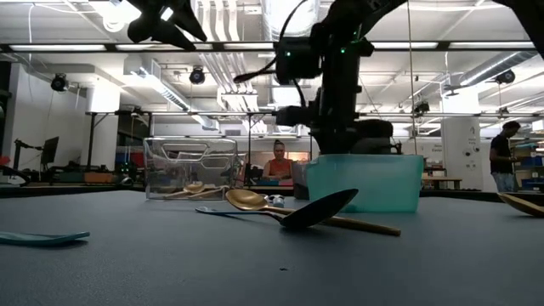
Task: Sort silverware by color (type)
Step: Put the blue spoon into the black bin
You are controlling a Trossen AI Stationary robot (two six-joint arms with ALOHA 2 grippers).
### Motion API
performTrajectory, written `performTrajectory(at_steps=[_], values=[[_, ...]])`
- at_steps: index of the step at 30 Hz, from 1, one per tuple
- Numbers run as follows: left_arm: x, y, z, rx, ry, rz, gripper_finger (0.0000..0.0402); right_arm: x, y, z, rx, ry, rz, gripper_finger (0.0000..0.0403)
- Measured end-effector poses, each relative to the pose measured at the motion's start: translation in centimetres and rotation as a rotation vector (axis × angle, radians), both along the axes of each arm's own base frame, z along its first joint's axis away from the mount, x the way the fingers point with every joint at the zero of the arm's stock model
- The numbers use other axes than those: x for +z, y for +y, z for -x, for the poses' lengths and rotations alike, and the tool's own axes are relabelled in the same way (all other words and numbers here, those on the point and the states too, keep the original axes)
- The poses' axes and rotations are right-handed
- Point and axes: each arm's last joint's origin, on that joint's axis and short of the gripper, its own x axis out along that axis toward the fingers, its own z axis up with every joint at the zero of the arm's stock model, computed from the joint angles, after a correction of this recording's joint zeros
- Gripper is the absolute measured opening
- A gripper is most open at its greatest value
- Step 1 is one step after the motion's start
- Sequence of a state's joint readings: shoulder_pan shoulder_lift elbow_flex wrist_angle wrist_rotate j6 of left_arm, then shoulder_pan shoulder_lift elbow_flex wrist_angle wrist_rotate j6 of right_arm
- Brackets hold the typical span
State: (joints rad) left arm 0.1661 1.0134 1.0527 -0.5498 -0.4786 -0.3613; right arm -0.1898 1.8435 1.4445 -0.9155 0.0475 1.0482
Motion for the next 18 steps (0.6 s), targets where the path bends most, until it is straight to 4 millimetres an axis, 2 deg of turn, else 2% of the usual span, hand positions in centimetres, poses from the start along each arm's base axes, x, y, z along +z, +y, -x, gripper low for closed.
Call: performTrajectory(at_steps=[3, 5, 11, 14, 18], values=[[-0.1, 0.0, 0.1, 0.008, -0.003, 0.017, 0.0191, 1.4, 0.2, 0.3, 0.041, -0.041, -0.009, 0.0009], [-0.4, -0.1, 0.3, -0.008, 0.024, 0.048, 0.0191, 3.0, 0.4, 0.8, 0.073, -0.091, -0.037, 0.0009], [-2.2, -0.8, 1.3, -0.085, 0.196, 0.227, 0.0191, 7.3, 0.9, 2.5, 0.152, -0.236, -0.044, 0.0009], [-3.0, -1.6, 2.0, -0.158, 0.287, 0.371, 0.0191, 8.5, 1.0, 3.0, 0.177, -0.271, -0.026, 0.0009], [-4.0, -3.6, 2.8, -0.323, 0.421, 0.52, 0.0191, 9.0, 0.9, 3.4, 0.189, -0.278, 0.023, 0.0009]])
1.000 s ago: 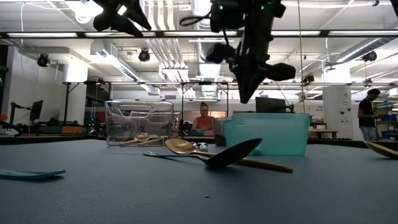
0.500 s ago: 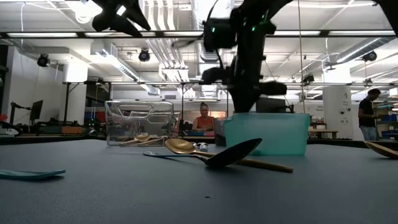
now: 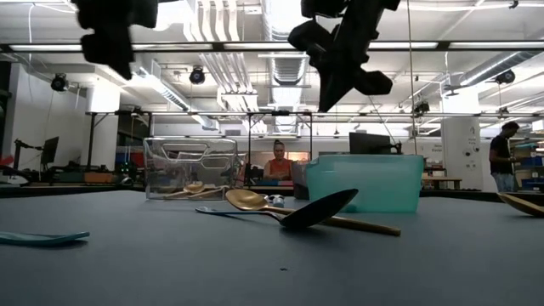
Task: Sort silverware by color (type)
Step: Put the blue spoon into the black bin
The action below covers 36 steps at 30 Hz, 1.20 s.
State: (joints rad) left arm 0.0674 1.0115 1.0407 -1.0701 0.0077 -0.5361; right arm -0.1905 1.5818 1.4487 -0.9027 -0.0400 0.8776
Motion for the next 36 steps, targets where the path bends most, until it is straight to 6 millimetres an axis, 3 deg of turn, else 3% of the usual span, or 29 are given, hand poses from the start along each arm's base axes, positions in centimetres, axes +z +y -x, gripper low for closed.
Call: performTrajectory(at_steps=[9, 18, 27, 36], values=[[-2.7, -6.7, 0.6, -0.389, 0.05, 0.074, 0.0191, 0.0, 0.0, 0.0, 0.042, 0.005, 0.036, 0.0009], [-6.3, -13.3, 0.9, -0.404, 0.004, 0.053, 0.0191, 0.2, 0.1, 0.0, 0.052, 0.004, 0.038, 0.0009], [-9.7, -17.8, -0.4, -0.47, 0.028, -0.008, 0.0191, 1.8, 0.1, -0.3, 0.021, -0.052, 0.033, 0.0009], [-13.4, -20.4, -1.4, -0.56, 0.076, -0.101, 0.0191, 3.9, 1.2, -0.9, 0.005, -0.126, 0.018, 0.0009]])
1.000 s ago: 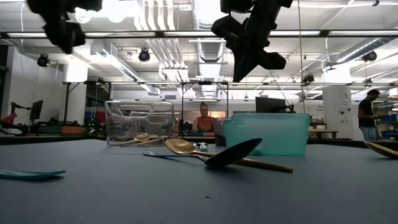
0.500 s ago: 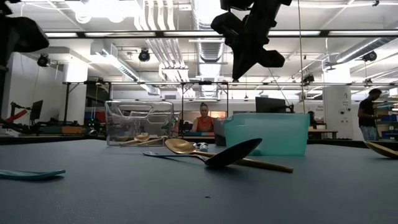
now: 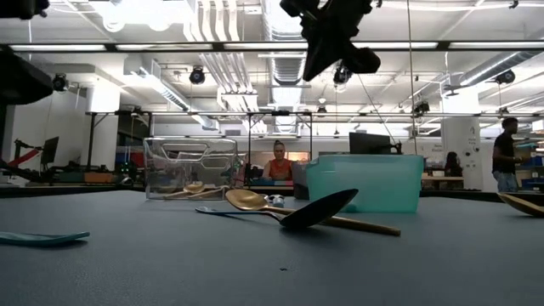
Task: Sort silverware by color (type)
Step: Put the blue spoon into the black bin
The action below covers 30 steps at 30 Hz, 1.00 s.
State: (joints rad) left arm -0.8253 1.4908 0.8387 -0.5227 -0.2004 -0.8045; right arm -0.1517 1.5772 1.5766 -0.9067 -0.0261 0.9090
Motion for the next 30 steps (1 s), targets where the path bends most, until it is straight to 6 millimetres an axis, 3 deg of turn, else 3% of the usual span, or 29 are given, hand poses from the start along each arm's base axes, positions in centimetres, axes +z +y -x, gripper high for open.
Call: performTrajectory(at_steps=[14, 30], values=[[-2.2, -0.4, -0.2, 0.017, -0.034, -0.029, 0.0191, 0.2, 0.7, -0.2, -0.011, -0.009, 0.009, 0.0009], [-5.2, 0.7, 1.1, 0.021, -0.042, -0.008, 0.0177, 0.2, 0.9, -0.2, -0.006, -0.007, 0.012, 0.0009]])
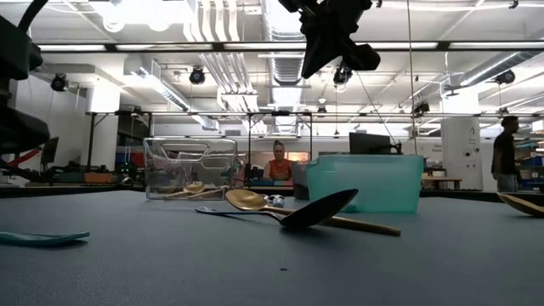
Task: Sort silverware by color (type)
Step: Put the blue spoon into the black bin
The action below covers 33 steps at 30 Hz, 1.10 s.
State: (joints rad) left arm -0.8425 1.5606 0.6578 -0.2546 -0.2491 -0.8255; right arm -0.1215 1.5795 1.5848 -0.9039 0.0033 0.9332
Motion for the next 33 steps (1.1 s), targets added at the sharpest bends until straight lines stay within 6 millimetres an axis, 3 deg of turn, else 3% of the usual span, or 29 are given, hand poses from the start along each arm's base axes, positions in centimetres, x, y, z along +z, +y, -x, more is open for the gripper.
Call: performTrajectory(at_steps=[5, 15, 23, 33], values=[[-0.5, 0.2, 0.2, -0.02, 0.011, -0.033, 0.0135, 0.0, 0.0, 0.0, 0.0, 0.0, 0.0, 0.0009], [0.0, -0.2, -0.2, -0.026, 0.009, -0.03, 0.0012, 0.0, -0.1, 0.0, -0.013, 0.002, 0.021, 0.0009], [1.9, -0.1, 0.0, 0.006, 0.073, -0.052, 0.0002, 0.1, -0.1, -0.1, -0.009, -0.013, 0.026, 0.0009], [8.3, 1.3, 0.0, 0.071, 0.006, -0.136, 0.0001, 2.4, -0.7, -0.6, 0.022, -0.115, 0.074, 0.0009]])
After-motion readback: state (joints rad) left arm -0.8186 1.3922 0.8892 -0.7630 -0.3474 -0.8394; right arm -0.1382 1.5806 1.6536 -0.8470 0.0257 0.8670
